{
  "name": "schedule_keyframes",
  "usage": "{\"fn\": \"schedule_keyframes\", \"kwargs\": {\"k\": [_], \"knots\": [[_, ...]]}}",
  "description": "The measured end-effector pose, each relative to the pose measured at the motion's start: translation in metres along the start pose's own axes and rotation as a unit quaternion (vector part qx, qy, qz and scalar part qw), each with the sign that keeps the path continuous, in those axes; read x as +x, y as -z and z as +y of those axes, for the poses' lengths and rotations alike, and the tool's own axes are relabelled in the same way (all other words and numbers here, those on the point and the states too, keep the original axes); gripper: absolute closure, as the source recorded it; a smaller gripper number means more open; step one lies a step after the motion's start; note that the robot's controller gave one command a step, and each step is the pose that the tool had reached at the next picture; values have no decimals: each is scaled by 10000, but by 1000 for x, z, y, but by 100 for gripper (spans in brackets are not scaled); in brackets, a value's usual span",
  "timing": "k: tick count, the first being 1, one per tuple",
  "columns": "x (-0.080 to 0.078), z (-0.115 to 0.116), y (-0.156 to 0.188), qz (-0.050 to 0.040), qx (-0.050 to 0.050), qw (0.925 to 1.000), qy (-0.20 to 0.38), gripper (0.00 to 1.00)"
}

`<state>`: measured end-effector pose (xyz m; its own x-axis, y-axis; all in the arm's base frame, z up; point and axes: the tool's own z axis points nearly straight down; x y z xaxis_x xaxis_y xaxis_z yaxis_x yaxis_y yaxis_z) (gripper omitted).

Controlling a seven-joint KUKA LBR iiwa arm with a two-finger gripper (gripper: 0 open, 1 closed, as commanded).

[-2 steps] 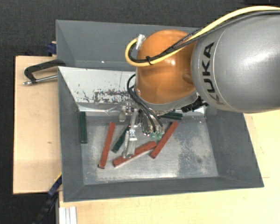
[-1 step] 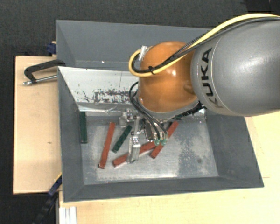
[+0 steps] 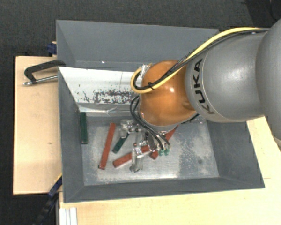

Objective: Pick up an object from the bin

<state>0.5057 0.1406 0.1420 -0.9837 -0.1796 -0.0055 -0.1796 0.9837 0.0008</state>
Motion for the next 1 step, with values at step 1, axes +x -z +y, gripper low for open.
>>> {"fn": "schedule_keyframes", "kwargs": {"k": [1], "knots": [[-5,-12,-71,28,-1,9938,-1112,100]]}}
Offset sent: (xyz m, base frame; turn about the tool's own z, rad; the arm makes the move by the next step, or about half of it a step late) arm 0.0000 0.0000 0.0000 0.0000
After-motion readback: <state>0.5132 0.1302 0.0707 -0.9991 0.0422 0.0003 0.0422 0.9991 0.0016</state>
